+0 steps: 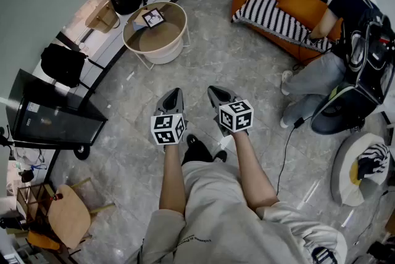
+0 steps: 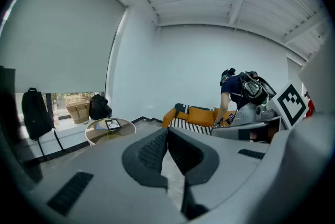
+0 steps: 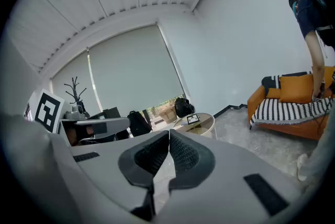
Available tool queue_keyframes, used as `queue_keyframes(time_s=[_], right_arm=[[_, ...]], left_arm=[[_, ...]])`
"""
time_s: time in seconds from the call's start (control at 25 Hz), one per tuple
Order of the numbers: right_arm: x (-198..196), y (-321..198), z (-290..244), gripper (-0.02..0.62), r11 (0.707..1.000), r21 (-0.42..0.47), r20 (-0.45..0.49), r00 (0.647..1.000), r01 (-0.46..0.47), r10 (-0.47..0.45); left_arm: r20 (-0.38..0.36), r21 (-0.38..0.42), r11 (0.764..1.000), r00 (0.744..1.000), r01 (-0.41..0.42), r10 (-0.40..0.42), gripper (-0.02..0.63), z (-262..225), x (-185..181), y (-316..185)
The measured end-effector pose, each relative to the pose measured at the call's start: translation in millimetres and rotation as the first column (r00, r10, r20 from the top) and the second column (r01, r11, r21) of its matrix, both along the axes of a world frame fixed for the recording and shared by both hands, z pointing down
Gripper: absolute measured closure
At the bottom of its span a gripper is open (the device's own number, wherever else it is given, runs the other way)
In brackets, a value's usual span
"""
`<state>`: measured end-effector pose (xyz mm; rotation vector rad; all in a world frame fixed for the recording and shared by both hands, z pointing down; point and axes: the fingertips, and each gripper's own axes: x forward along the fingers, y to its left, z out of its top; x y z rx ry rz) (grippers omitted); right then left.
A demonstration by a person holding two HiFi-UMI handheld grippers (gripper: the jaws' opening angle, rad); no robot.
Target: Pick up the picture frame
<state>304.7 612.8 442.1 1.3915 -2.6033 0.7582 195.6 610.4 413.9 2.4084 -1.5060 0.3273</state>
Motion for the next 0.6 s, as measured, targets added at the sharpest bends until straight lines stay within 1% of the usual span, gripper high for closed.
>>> queue_keyframes(time_s=[0.12, 0.2, 0.28, 0.36, 0.52, 0.6], right_arm=[[18.8, -2.0, -6.8, 0.561, 1.0, 0.015, 0.005, 1.0, -0.009, 0.009], [21.5, -3.9, -6.8, 0.561, 1.0, 0.021, -0.003, 1.0, -0.008, 0.008], [14.0, -6.5, -1.6, 0.561, 1.0, 0.02, -0.018, 1.0, 0.002, -0.002], [10.4, -10.3, 3.0, 0.56, 1.0, 0.009, -0.022, 1.0, 0.001, -0.001], [23.3, -30.6, 6.7, 0.56, 0.998, -0.024, -0.004, 0.998, -0.06, 0.06], [21.0, -43.3, 6.8, 0.56, 0.997, -0.036, 0.011, 0.998, -0.069, 0.069]], left_arm=[[0.008, 0.003, 1.0, 1.0, 0.018, -0.018, 0.586, -3.6, 15.7, 5.2], [0.003, 0.023, 1.0, 1.0, 0.007, -0.007, 0.586, -6.9, 24.4, -2.6], [0.012, 0.031, 1.0, 1.0, 0.003, -0.004, 0.586, -4.3, 21.1, -8.6], [0.016, 0.022, 1.0, 1.0, 0.014, -0.014, 0.586, 0.7, 16.6, -10.7], [0.016, 0.003, 1.0, 1.0, 0.011, -0.011, 0.586, 6.6, 18.3, -23.2], [0.013, -0.002, 1.0, 1.0, 0.017, -0.017, 0.586, 7.1, 10.9, -34.9]])
